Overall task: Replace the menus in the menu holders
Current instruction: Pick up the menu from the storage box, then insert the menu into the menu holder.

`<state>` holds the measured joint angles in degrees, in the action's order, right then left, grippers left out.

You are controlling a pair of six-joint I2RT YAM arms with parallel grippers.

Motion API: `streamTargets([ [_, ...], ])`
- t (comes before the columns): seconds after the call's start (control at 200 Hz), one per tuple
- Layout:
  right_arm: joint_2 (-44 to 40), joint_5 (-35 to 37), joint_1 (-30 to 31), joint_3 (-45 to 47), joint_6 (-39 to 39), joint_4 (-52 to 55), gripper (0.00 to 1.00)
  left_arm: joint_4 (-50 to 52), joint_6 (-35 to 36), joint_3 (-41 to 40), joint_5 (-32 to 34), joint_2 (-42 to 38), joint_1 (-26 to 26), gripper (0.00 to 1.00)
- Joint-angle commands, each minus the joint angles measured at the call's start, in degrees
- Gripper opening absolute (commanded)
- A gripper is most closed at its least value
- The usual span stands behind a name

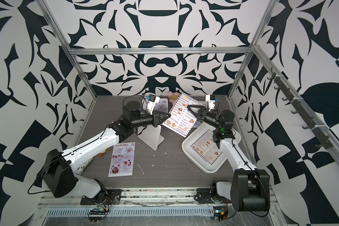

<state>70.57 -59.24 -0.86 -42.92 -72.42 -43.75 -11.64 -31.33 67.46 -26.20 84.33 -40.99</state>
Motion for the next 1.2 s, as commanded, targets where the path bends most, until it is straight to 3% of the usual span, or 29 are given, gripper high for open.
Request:
streamTargets([
  [0.0,-1.91,0.88,0.02,-2.65,4.32,3.44,0.25,-0.46,-0.37,-0.49,0.0,-0.63,0.32,0.0],
  [0.135,-2.58,1.82,0.1,-3.13,5.73,5.91,0.15,0.3,-1.7,0.28,1.06,0.6,0.41,0.0],
  [0.165,-2.85,2.08,0.16,-3.29,6.32,6.74,0.13,0.47,-1.95,0.43,1.35,0.83,0.39,0.06],
  [0.24,-3.61,2.72,0.17,-3.78,8.24,9.48,0.1,1.65,-2.39,0.9,2.4,0.93,0.48,0.32],
  [0.31,-4.27,3.53,0.46,-4.15,9.54,11.07,0.07,3.63,-2.64,1.27,4.37,0.76,0.56,0.47],
  [0.47,-5.1,5.34,2.15,-6.5,14.52,17.82,0.02,11.66,-2.75,3.1,12.44,-0.4,1.09,0.59],
  [0.59,-6.15,9.56,6.32,-11.34,24.56,31.2,0.02,22.34,-0.04,5.8,25.4,-3.24,1.09,0.64],
  [0.69,-6.1,16.26,12.46,-18.13,34.8,44.19,0.02,31.71,1.94,7.12,39.42,-5.88,1.3,0.66],
  [0.785,-4.99,20.44,16.79,-22.49,37.71,48.02,0.01,38.65,1.71,6.13,48.83,-6.83,2.92,0.65],
  [1.05,0.69,27.84,26.48,-31.0,41.47,51.16,0.0,37.49,-2.15,-4.15,46.0,-6.58,9.67,0.33],
  [1.195,2.6,30.57,28.89,-33.7,40.72,51.07,0.0,34.33,-1.21,-4.45,44.8,-3.46,10.23,0.32],
])
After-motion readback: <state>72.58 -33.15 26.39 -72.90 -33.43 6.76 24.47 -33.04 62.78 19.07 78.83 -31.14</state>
